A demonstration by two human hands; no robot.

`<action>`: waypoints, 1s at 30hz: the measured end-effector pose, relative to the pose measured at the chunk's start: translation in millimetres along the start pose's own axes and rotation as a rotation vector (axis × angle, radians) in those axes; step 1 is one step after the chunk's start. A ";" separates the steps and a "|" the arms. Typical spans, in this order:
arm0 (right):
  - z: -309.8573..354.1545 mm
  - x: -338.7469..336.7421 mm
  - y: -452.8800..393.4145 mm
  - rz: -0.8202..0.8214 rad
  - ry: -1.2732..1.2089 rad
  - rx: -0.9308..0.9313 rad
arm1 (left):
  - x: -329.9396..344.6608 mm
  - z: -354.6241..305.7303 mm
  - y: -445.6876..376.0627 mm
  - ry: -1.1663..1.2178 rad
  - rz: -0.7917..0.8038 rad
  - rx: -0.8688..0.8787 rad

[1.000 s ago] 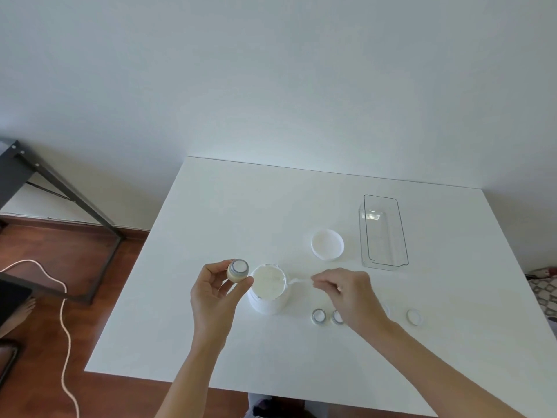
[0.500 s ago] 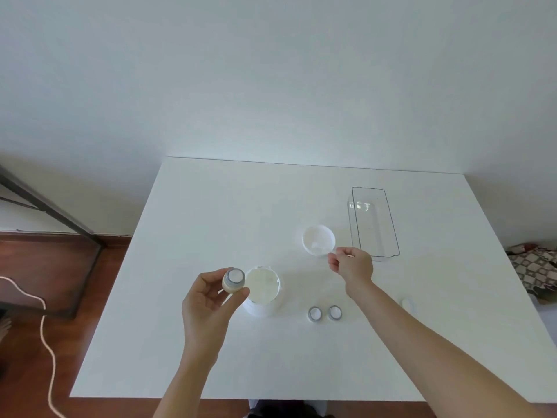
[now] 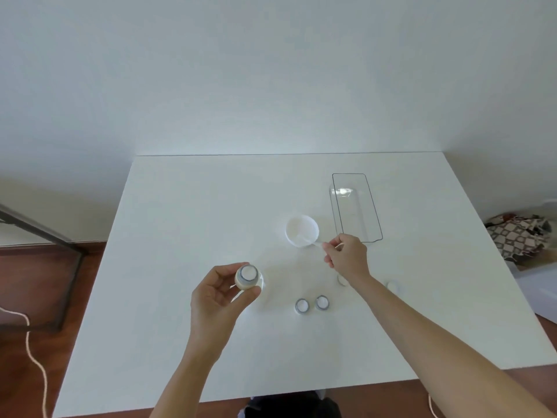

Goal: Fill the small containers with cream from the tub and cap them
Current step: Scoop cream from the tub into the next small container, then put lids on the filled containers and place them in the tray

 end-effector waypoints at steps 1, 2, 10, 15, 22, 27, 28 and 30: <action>-1.1 -12.9 1.9 -0.024 0.020 -0.035 | 6.1 0.8 -1.2 -0.001 0.005 -0.004; -3.1 -24.9 4.6 -0.052 0.043 -0.060 | 10.5 1.3 -2.3 -0.001 0.007 -0.008; -68.9 -64.3 18.9 0.083 0.448 -0.144 | 70.0 10.6 1.0 -0.006 0.075 -0.030; -80.2 -51.4 19.6 0.191 0.827 -0.183 | 106.4 19.9 11.4 -0.011 0.088 -0.083; -78.9 -54.3 15.2 0.194 0.826 -0.276 | 136.1 19.2 22.1 -0.052 0.062 -0.094; -68.0 -84.7 13.1 0.226 0.183 -0.153 | 147.7 18.7 27.0 -0.002 0.049 -0.094; -65.1 -92.2 14.7 0.238 0.022 -0.058 | 150.3 19.1 27.8 0.002 0.050 -0.097; -55.3 -102.2 23.5 0.316 -0.280 0.101 | 155.2 19.7 29.1 0.017 0.058 -0.105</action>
Point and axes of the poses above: each hand's wrist, its own y-axis away from the middle knuckle, its own x-axis out of the palm, z = x × y, the point moved 5 cm from there along -y, towards the middle knuckle, and after that the axes turned 7 degrees about x, right-handed, at the moved point
